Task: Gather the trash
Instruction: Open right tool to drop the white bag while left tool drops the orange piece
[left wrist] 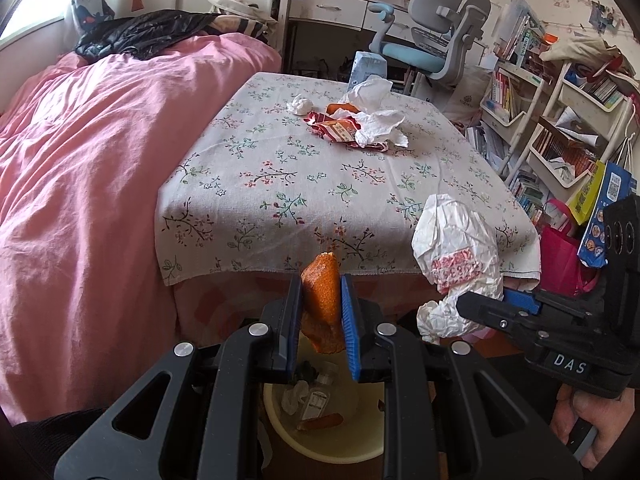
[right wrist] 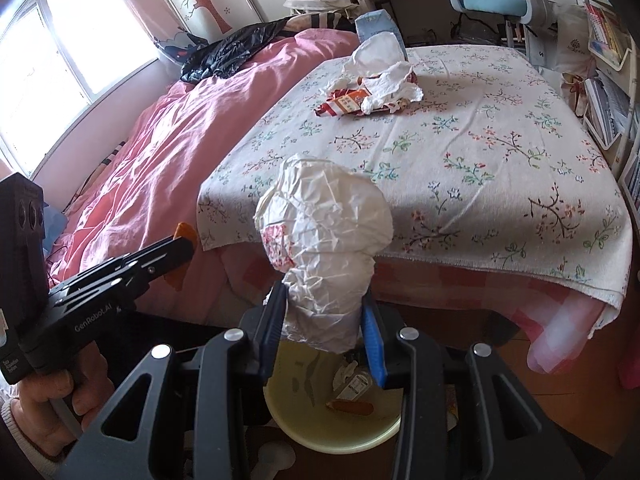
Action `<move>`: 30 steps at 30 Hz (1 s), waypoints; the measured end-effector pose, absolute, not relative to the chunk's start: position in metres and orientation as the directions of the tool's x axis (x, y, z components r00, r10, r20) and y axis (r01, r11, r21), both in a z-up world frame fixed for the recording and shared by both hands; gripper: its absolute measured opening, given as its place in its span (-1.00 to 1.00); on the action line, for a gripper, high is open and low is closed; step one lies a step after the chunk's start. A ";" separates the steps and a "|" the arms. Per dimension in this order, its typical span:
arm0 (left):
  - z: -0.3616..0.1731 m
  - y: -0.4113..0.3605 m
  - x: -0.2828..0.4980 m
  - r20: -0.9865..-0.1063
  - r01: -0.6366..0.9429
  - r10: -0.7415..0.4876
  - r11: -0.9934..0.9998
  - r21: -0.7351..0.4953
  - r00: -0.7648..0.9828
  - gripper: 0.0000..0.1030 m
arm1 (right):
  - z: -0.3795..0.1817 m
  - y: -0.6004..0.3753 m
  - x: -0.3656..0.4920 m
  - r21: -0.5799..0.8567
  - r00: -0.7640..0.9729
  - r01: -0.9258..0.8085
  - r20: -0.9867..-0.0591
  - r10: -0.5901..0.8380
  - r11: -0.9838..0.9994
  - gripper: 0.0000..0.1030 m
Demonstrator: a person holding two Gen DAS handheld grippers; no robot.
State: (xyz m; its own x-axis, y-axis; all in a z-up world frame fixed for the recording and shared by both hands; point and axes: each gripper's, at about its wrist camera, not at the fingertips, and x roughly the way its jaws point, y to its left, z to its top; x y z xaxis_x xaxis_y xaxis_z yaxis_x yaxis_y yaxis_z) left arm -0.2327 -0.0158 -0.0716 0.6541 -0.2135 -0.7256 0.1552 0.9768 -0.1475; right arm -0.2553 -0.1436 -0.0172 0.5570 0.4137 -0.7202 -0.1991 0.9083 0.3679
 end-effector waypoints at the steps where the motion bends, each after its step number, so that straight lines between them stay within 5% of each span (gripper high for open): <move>1: -0.072 -0.015 -0.234 -0.727 0.154 -0.213 0.977 -0.148 0.653 -0.65 | -0.019 -0.143 -0.257 0.368 0.551 -0.198 -0.725 0.413 0.909 -0.27; 13: -0.086 -0.021 -0.250 -0.767 0.152 -0.192 0.981 -0.124 0.613 -0.64 | -0.056 -0.118 -0.273 0.308 0.404 -0.232 -0.832 0.379 0.923 -0.15; 19: -0.086 -0.019 -0.251 -0.763 0.130 -0.165 0.986 -0.106 0.625 -0.28 | -0.054 -0.131 -0.271 0.325 0.426 -0.181 -0.825 0.372 0.928 -0.06; 30: -0.085 -0.017 -0.251 -0.758 0.106 -0.145 0.989 -0.100 0.637 0.06 | -0.053 -0.131 -0.270 0.315 0.446 -0.180 -0.818 0.363 0.932 0.06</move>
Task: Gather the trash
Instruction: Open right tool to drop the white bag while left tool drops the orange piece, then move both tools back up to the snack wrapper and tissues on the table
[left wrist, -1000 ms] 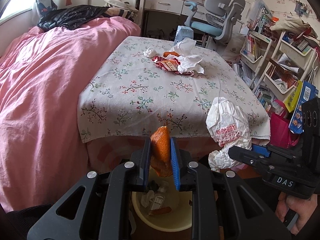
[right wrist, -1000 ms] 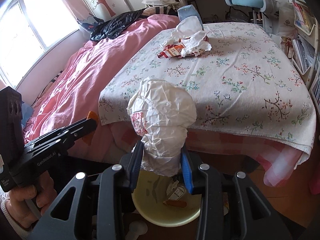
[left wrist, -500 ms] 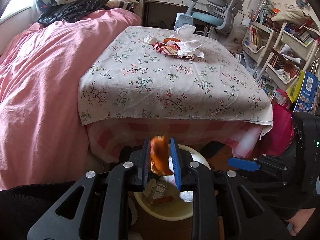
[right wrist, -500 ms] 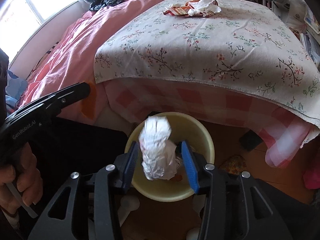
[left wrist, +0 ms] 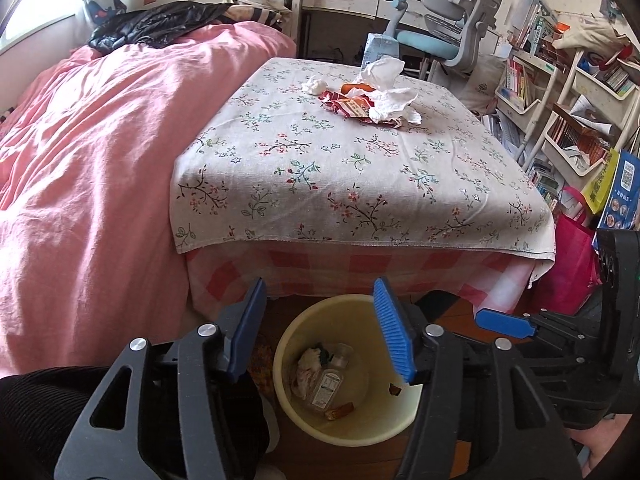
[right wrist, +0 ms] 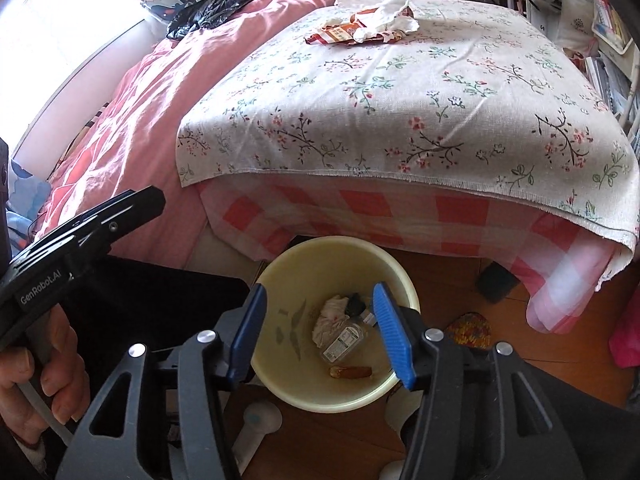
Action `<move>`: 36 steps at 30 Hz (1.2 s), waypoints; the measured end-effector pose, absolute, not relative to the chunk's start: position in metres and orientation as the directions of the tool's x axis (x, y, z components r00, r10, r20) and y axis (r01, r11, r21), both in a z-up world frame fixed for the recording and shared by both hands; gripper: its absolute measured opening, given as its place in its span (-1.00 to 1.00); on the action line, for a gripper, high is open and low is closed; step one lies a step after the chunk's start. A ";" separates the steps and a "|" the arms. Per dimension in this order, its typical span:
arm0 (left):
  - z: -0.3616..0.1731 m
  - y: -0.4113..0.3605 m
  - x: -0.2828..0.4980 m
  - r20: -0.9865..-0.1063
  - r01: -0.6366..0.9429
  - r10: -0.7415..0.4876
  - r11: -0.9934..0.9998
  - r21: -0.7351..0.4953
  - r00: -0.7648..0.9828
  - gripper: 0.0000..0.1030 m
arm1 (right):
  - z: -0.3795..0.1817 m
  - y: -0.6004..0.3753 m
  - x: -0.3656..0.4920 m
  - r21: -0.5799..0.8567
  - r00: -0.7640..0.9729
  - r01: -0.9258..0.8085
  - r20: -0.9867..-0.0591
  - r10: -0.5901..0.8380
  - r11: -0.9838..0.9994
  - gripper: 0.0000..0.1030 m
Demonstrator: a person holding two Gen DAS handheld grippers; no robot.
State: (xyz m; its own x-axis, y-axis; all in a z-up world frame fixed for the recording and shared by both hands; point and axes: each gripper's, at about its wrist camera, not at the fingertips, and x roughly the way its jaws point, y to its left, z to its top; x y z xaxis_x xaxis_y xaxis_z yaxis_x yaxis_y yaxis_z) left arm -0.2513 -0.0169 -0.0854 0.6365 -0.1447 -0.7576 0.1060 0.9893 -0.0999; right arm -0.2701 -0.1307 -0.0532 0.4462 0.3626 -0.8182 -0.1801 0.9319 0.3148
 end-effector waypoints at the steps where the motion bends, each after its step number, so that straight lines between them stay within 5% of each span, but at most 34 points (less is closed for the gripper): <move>1: -0.085 -0.016 -0.251 -0.757 0.104 -0.143 0.990 -0.099 0.638 0.09 | -0.053 -0.131 -0.270 0.314 0.449 -0.180 -0.817 0.362 0.932 0.06; 25: -0.068 0.000 -0.244 -0.710 0.021 -0.113 0.990 -0.137 0.695 0.29 | -0.020 -0.141 -0.271 0.337 0.581 -0.173 -0.724 0.372 0.925 0.06; 36: -0.034 0.009 -0.178 -0.683 0.027 -0.123 0.988 -0.150 0.720 0.37 | 0.020 -0.167 -0.206 0.332 0.615 -0.145 -0.708 0.347 0.932 0.06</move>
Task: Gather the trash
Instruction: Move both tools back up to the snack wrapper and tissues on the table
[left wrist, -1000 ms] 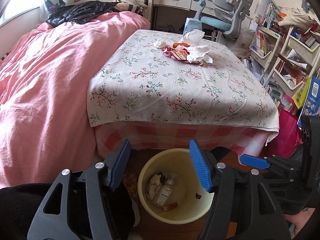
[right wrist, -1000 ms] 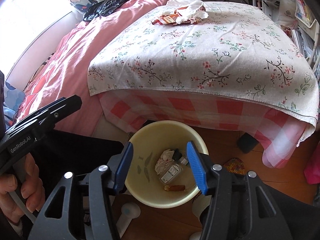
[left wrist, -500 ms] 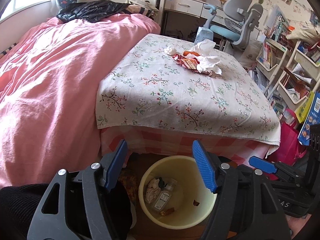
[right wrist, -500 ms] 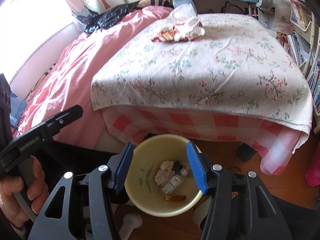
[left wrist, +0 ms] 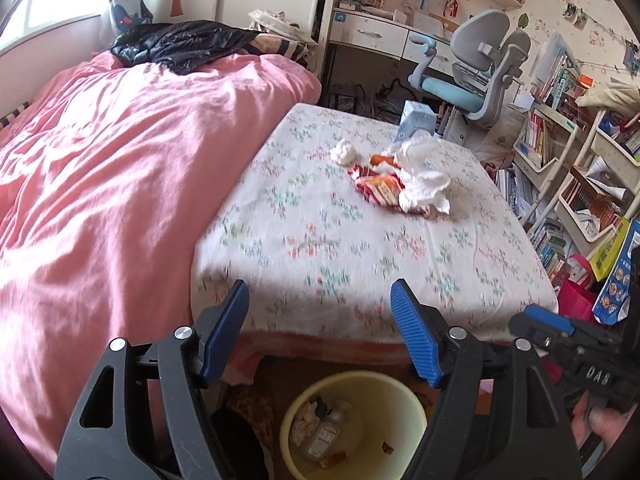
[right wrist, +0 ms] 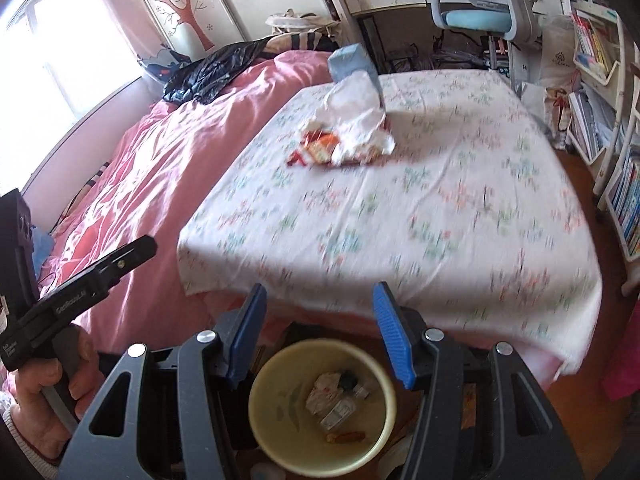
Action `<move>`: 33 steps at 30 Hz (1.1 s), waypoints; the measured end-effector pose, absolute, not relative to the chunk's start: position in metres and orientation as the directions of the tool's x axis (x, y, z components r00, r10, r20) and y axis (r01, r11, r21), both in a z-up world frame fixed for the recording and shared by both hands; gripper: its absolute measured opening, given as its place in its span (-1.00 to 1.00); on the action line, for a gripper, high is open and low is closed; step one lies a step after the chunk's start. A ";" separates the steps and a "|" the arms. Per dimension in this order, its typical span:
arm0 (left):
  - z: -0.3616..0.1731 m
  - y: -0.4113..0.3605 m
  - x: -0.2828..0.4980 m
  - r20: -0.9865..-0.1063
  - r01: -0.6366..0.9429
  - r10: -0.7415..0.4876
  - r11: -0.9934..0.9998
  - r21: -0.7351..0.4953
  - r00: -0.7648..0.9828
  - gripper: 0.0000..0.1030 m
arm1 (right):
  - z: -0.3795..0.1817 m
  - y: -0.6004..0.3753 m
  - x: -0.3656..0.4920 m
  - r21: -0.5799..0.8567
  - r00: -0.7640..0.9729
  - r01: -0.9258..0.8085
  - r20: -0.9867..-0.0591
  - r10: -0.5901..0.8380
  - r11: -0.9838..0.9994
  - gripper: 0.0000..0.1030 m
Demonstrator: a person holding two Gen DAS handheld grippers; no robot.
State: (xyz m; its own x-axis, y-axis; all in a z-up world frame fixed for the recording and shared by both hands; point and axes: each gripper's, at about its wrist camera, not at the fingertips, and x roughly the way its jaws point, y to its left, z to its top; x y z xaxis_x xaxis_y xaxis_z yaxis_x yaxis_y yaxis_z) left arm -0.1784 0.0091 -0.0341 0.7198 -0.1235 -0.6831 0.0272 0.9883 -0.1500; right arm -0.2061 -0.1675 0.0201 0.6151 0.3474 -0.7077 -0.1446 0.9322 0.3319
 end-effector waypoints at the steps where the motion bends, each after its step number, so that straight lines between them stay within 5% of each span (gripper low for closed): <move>1: -0.032 0.009 -0.170 -0.682 0.032 -0.124 0.989 -0.147 0.721 0.38 | 0.024 -0.170 -0.194 0.323 0.621 -0.145 -0.706 0.340 0.935 0.06; 21: -0.071 -0.054 0.003 -0.768 0.162 -0.130 0.986 -0.035 0.627 0.38 | -0.013 -0.200 -0.022 0.387 0.593 -0.050 -0.730 0.339 0.921 0.04; 24: -0.080 -0.064 0.024 -0.775 0.170 -0.136 0.985 -0.038 0.617 0.38 | -0.011 -0.197 -0.018 0.387 0.608 -0.098 -0.706 0.363 0.917 -0.32; 25: -0.083 -0.067 0.030 -0.777 0.174 -0.144 0.984 -0.045 0.612 0.38 | -0.011 -0.198 -0.015 0.402 0.610 -0.104 -0.697 0.378 0.910 -0.71; 26: -0.086 -0.071 0.035 -0.778 0.182 -0.150 0.982 -0.047 0.610 0.38 | -0.010 -0.201 -0.014 0.414 0.613 -0.101 -0.690 0.384 0.905 -0.83; 33: -0.093 -0.089 0.053 -0.780 0.227 -0.162 0.973 -0.026 0.605 0.38 | 0.006 -0.258 -0.023 0.475 0.695 -0.003 -0.632 0.344 0.880 -0.95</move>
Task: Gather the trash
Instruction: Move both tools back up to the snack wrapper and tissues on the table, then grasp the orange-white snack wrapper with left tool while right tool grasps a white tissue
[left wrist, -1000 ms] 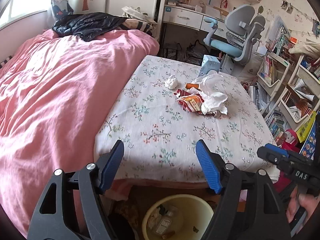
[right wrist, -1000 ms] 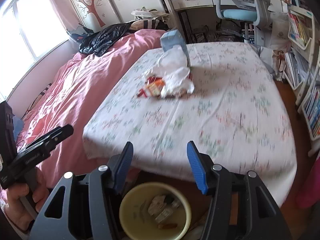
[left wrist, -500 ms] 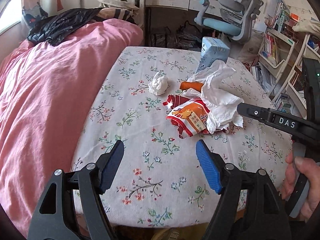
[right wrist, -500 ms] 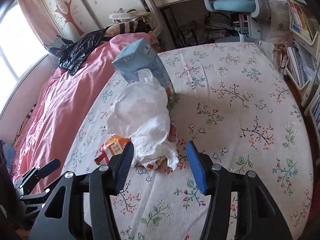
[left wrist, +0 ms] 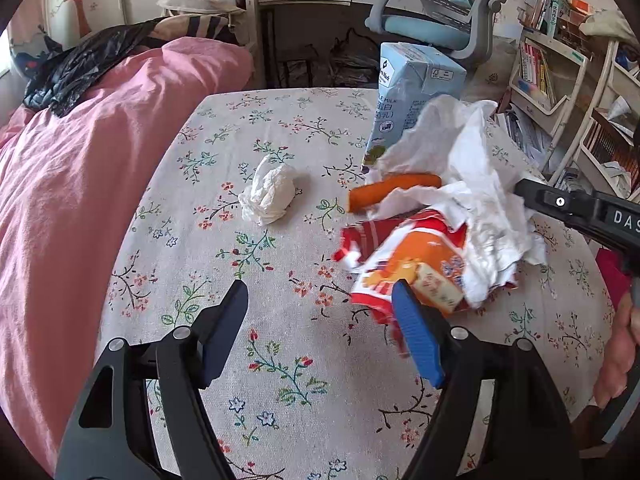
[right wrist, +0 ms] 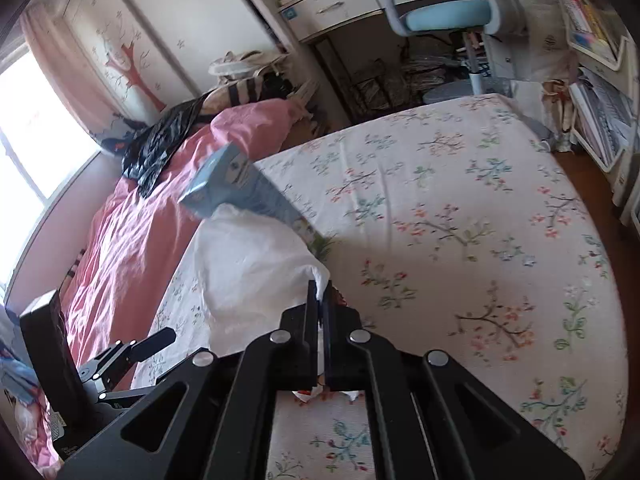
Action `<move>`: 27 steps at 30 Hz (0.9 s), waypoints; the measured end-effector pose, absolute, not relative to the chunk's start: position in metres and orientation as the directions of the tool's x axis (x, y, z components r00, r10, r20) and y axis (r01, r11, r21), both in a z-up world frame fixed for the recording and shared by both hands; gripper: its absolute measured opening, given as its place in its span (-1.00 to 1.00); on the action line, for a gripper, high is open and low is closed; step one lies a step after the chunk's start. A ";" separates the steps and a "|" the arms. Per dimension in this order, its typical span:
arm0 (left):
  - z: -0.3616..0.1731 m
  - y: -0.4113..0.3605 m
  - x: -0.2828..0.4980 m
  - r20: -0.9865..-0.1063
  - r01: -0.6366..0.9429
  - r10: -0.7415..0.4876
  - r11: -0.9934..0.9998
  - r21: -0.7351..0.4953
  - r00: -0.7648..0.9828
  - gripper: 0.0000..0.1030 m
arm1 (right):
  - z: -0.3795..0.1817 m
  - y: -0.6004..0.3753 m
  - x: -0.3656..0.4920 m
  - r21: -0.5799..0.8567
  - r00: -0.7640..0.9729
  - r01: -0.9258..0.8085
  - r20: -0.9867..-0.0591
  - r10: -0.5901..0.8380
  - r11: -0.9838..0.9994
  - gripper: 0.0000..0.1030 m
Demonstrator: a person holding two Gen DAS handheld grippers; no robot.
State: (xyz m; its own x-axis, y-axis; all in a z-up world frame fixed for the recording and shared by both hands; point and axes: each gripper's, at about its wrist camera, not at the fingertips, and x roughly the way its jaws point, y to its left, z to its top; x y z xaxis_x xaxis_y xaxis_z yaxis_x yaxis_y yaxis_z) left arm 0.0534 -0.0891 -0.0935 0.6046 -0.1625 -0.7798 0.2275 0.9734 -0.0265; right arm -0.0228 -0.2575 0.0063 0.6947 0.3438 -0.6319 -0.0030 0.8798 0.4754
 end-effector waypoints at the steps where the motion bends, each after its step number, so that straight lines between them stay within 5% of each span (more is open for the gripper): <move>1: -0.094 -0.090 0.055 -0.781 0.231 -0.171 0.972 -0.035 0.601 0.38 | 0.004 -0.270 -0.026 0.499 0.695 0.023 -0.631 0.346 0.866 -0.96; 8: -0.079 -0.101 0.045 -0.747 0.307 -0.266 0.948 -0.088 0.609 0.38 | -0.048 -0.327 -0.041 0.810 0.659 0.171 -0.517 0.546 0.561 -0.95; 16: -0.093 -0.135 0.047 -0.768 0.382 -0.290 0.922 -0.064 0.570 0.35 | -0.056 -0.324 -0.045 0.896 0.634 0.162 -0.416 0.652 0.414 -0.90; 19: -0.102 -0.139 0.053 -0.806 0.398 -0.314 0.911 -0.108 0.502 -0.48 | -0.056 -0.333 -0.047 0.900 0.653 0.173 -0.408 0.638 0.399 -0.89; 21: -0.104 -0.139 0.052 -0.815 0.420 -0.329 0.900 -0.117 0.477 -0.84 | -0.055 -0.341 -0.049 0.913 0.682 0.175 -0.382 0.624 0.368 -0.89; 27: -0.092 -0.132 0.040 -0.811 0.470 -0.372 0.872 -0.138 0.451 -0.93 | -0.058 -0.348 -0.053 0.943 0.719 0.171 -0.318 0.618 0.287 -0.89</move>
